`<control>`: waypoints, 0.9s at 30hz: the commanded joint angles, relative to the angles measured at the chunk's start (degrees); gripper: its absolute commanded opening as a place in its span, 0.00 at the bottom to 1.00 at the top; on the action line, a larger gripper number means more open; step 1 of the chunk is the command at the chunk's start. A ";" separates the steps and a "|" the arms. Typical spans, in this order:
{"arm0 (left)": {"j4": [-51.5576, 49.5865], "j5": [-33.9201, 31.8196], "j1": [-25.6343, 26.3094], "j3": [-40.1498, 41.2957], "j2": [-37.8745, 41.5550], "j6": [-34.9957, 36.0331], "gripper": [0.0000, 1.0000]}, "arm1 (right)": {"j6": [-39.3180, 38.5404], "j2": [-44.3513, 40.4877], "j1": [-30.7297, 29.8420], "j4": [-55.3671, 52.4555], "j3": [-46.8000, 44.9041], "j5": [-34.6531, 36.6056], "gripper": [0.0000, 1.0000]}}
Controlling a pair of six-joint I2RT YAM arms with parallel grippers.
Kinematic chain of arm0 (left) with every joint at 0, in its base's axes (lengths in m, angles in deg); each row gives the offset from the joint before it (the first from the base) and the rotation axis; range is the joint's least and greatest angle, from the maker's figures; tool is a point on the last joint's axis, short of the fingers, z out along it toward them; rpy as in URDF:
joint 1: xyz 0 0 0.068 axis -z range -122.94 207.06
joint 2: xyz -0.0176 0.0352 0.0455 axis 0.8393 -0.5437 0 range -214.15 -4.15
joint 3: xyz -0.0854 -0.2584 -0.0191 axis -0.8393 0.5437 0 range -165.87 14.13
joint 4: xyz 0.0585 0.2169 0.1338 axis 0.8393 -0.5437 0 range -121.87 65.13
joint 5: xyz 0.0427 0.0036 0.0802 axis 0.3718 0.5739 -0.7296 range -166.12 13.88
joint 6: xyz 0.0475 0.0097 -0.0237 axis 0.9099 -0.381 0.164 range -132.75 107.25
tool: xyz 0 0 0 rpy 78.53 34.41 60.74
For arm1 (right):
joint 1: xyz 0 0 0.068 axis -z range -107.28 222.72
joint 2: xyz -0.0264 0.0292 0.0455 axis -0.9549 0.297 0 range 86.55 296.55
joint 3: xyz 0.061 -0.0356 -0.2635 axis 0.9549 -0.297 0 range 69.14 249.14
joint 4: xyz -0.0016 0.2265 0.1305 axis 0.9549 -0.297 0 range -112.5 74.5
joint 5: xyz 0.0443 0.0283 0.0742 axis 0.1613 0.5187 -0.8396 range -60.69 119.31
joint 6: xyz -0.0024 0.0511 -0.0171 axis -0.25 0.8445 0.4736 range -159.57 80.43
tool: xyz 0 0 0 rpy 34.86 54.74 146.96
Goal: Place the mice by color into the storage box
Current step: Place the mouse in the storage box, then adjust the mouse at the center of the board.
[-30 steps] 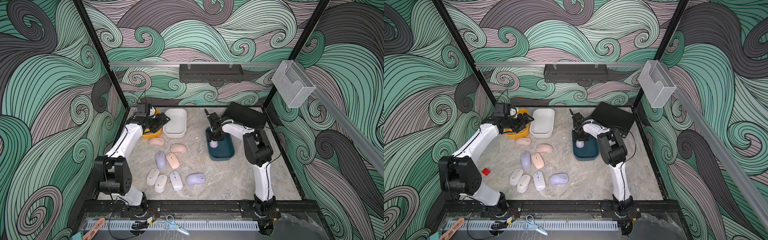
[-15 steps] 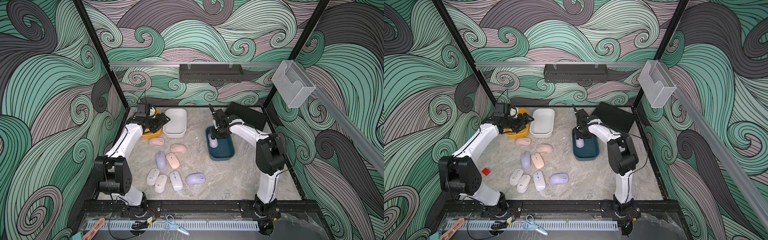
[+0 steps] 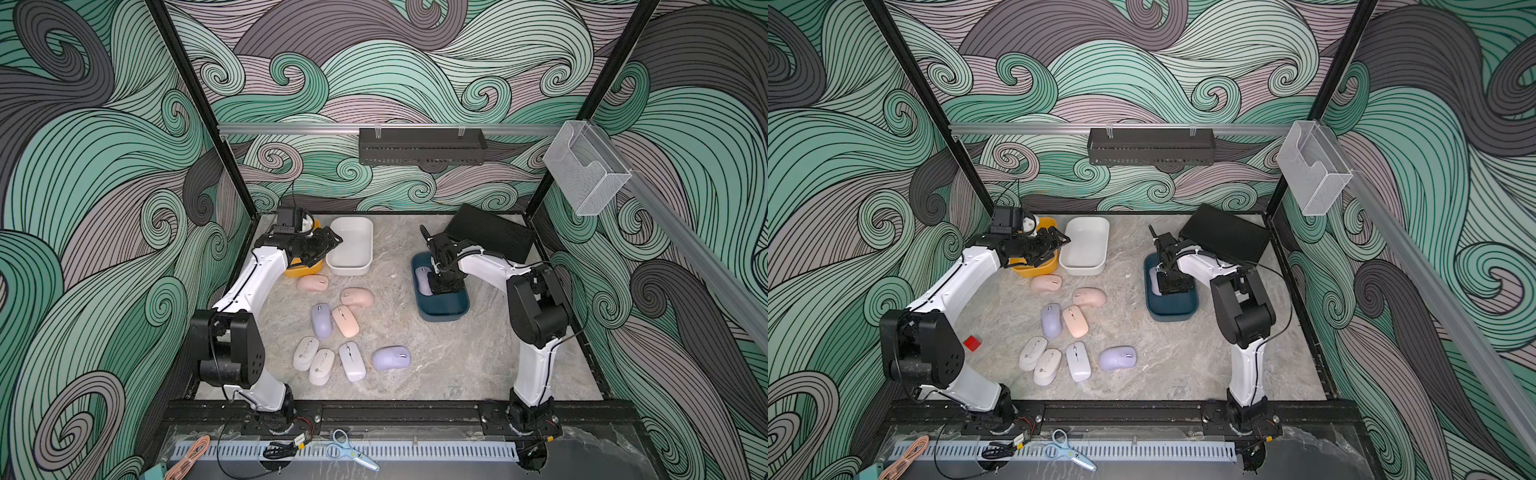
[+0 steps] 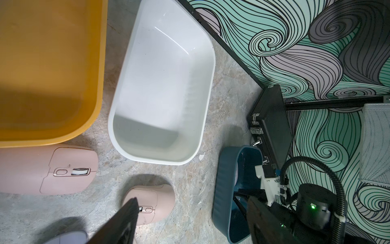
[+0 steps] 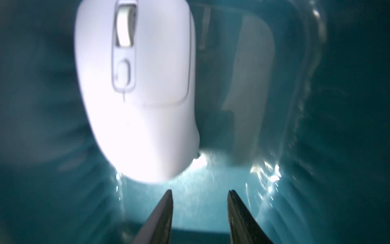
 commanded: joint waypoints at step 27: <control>1.60 2.20 2.02 -0.66 0.52 0.28 0.80 | 4.55 -28.36 -19.94 -5.75 -9.65 6.37 0.56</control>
